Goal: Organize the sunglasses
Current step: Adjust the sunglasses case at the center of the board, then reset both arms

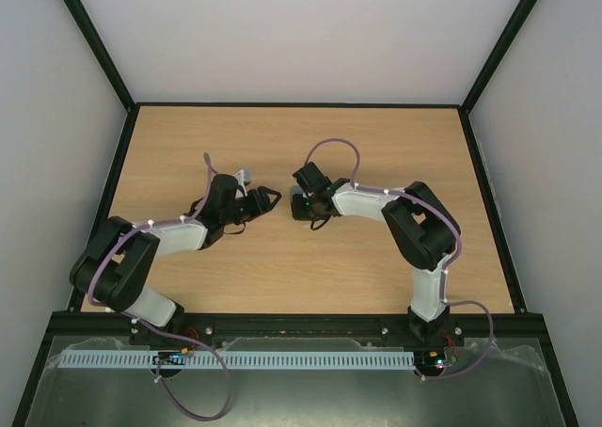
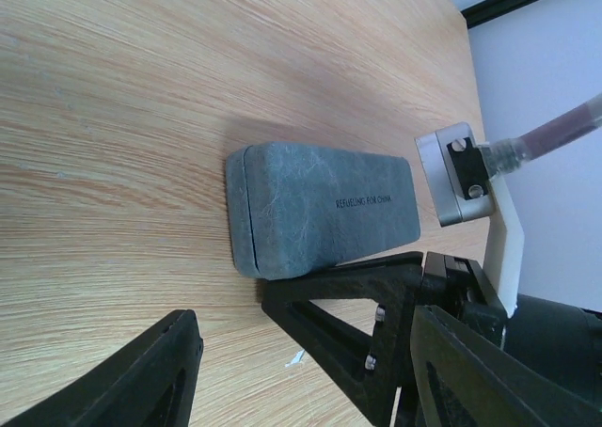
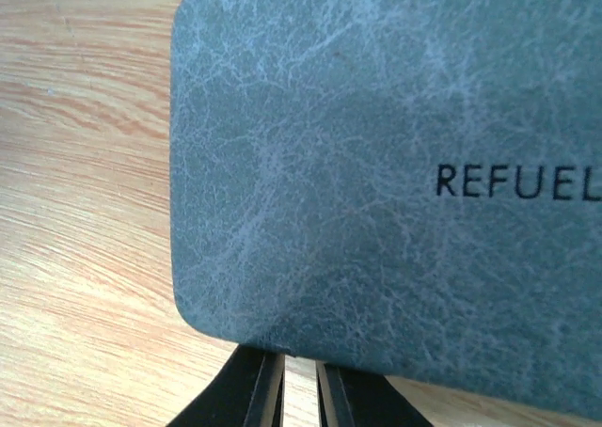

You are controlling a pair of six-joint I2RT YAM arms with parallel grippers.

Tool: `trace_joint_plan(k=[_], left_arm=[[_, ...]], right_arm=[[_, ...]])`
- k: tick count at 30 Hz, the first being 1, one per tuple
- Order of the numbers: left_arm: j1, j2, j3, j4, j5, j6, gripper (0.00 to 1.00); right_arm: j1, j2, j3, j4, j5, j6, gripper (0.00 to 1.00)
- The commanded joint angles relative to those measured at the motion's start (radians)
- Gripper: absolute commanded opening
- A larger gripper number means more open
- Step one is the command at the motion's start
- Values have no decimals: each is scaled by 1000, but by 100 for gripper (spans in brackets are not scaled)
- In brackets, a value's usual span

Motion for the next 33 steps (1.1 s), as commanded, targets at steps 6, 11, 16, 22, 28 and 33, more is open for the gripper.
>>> trace_joint_plan(k=[6,11,16,22,28,33], left_arm=[[28,-67,-23,2,-8,8,65],[32,-148,-37,-51,-46,31,78],[32,-320,22,-216,-150,107,99],[45,-532,103,-467,-446,200,99],[67,-715,38,-524,-732,302,100],[83,-726,-109,-359,-942,402,99]], right_arm=[[-5,40,68,-102,48,-34,14],[8,-60,12,-69,-11,-50,20],[5,-356,-158,-33,82,-79,48],[-45,-697,-262,-97,256,-140,99],[-297,-1039,-432,-51,503,-192,99],[-350,-1222,-759,346,687,-326,99]])
